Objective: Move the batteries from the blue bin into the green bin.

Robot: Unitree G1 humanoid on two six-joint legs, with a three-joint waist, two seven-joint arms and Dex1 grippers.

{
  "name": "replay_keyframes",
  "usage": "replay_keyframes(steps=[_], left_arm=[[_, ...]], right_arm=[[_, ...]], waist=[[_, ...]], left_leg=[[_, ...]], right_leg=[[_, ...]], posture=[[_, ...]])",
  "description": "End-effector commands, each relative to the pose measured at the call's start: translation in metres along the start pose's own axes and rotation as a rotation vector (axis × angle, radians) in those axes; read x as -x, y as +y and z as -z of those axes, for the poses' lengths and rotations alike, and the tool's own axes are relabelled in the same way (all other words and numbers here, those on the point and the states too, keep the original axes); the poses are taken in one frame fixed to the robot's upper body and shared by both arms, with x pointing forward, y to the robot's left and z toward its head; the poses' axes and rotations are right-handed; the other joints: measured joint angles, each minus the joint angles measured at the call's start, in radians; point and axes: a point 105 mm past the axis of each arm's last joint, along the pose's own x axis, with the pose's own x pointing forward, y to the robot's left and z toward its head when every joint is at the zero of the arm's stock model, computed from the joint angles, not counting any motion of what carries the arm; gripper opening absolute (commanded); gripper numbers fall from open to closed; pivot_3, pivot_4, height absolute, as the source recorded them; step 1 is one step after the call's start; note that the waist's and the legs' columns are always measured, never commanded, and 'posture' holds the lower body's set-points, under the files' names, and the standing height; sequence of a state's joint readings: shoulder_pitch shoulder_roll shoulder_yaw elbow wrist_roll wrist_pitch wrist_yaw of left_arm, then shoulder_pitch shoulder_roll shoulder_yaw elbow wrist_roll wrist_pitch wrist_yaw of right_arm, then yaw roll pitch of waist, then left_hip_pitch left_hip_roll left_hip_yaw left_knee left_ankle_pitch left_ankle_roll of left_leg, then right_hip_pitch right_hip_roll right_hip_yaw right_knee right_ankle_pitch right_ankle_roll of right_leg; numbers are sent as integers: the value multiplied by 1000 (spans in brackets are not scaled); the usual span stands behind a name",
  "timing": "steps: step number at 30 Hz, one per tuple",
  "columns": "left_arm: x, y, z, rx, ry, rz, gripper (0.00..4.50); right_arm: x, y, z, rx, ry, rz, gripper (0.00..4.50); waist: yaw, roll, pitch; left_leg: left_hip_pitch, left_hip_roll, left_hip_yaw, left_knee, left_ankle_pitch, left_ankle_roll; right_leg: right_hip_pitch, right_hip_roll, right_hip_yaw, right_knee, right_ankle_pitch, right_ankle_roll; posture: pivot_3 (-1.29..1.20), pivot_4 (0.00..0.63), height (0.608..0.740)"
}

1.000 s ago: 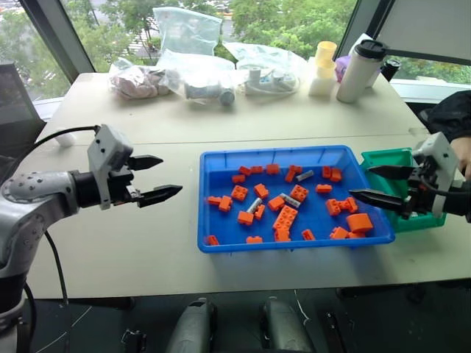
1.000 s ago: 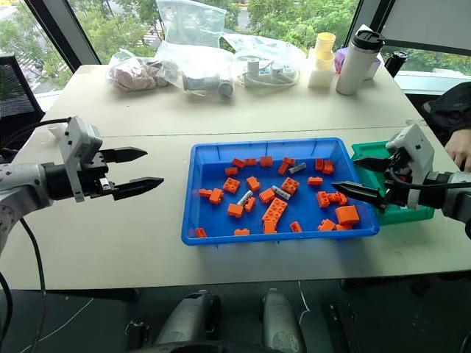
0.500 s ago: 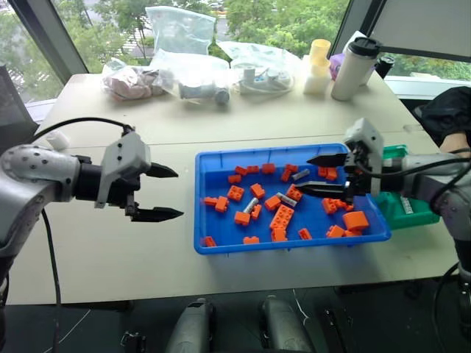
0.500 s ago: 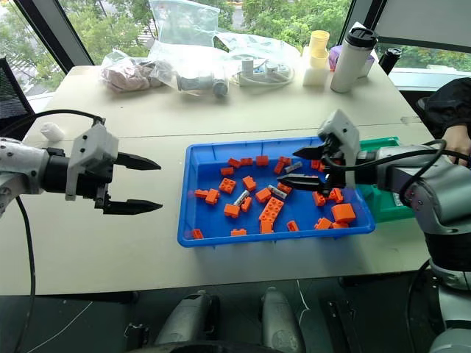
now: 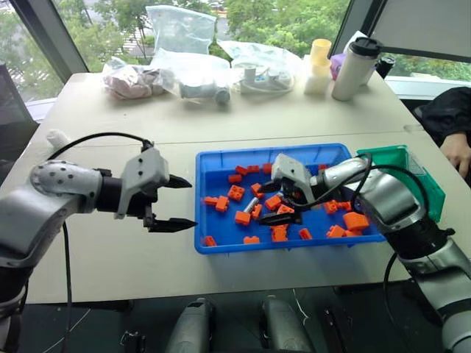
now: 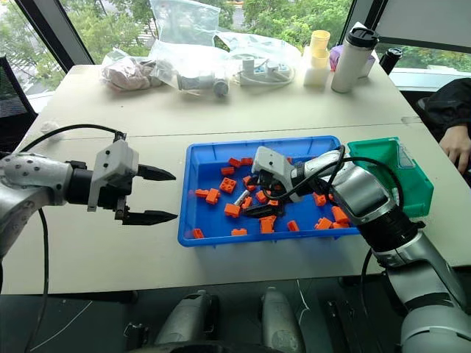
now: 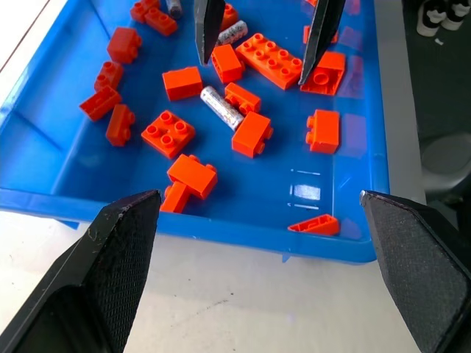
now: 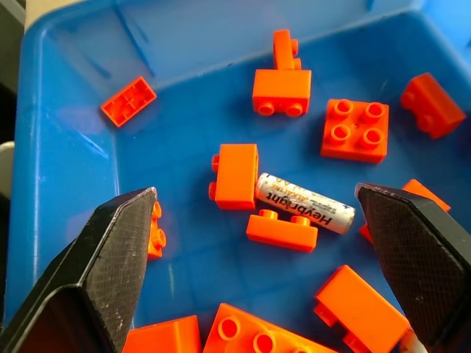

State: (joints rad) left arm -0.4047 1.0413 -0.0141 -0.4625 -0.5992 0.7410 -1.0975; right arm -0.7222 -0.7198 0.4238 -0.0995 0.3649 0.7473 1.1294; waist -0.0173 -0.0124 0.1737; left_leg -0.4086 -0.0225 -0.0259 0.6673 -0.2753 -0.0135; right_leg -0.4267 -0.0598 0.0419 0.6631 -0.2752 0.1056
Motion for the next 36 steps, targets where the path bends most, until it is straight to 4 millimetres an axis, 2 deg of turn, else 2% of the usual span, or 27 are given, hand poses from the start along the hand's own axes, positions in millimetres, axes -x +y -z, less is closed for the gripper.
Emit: replay_keyframes(steps=[1,9,16,19,23,24,30,34,36], left_arm=[[5,1,-9,-39,-18,-40,4500],[2,5,-7,-39,-24,-62,4500],[-1,7,-5,-44,-21,-72,4500],[-1,8,-5,-43,-21,-74,4500],[-2,9,-3,-38,-15,-78,4500],[-2,9,-3,-38,-15,-79,4500],[-3,10,-1,-36,-11,-79,4500],[-3,10,-2,-35,-14,-80,4500],[-5,10,-1,-34,-15,-75,4500]], right_arm=[[-4,2,-18,127,-30,-30,4477],[-25,-7,-12,205,9,-56,4477],[-39,-12,3,277,84,-77,4477],[-44,-13,1,280,74,-79,3579],[-51,-11,-2,303,44,-81,1495],[-50,-10,-4,307,34,-79,1172],[-36,-18,-20,320,-16,-16,1172],[-12,-33,-45,212,-156,84,1172],[-5,-36,-46,170,-184,104,1172]], waist=[[1,0,0],[1,0,0],[0,0,0],[0,0,0],[0,0,0],[0,0,0],[2,0,0],[1,0,0],[1,0,0]], left_leg=[[0,0,0,0,0,0],[0,0,0,0,0,0],[0,0,0,0,0,0],[0,0,0,0,0,0],[0,0,0,0,0,0],[0,0,0,0,0,0],[0,-1,0,0,0,-1],[0,-1,0,0,0,-1],[0,-1,0,0,0,-1]], right_leg=[[0,0,0,0,0,0],[0,0,0,0,0,0],[0,0,0,0,0,0],[0,0,0,1,0,0],[0,0,0,1,0,0],[0,0,0,1,0,0],[0,0,0,1,0,0],[0,0,0,1,0,0],[0,0,0,1,0,0]], posture=[[0,150,740],[0,150,740],[0,150,740],[0,150,740],[0,150,740],[0,150,740],[0,150,740],[0,150,740],[0,150,740]])
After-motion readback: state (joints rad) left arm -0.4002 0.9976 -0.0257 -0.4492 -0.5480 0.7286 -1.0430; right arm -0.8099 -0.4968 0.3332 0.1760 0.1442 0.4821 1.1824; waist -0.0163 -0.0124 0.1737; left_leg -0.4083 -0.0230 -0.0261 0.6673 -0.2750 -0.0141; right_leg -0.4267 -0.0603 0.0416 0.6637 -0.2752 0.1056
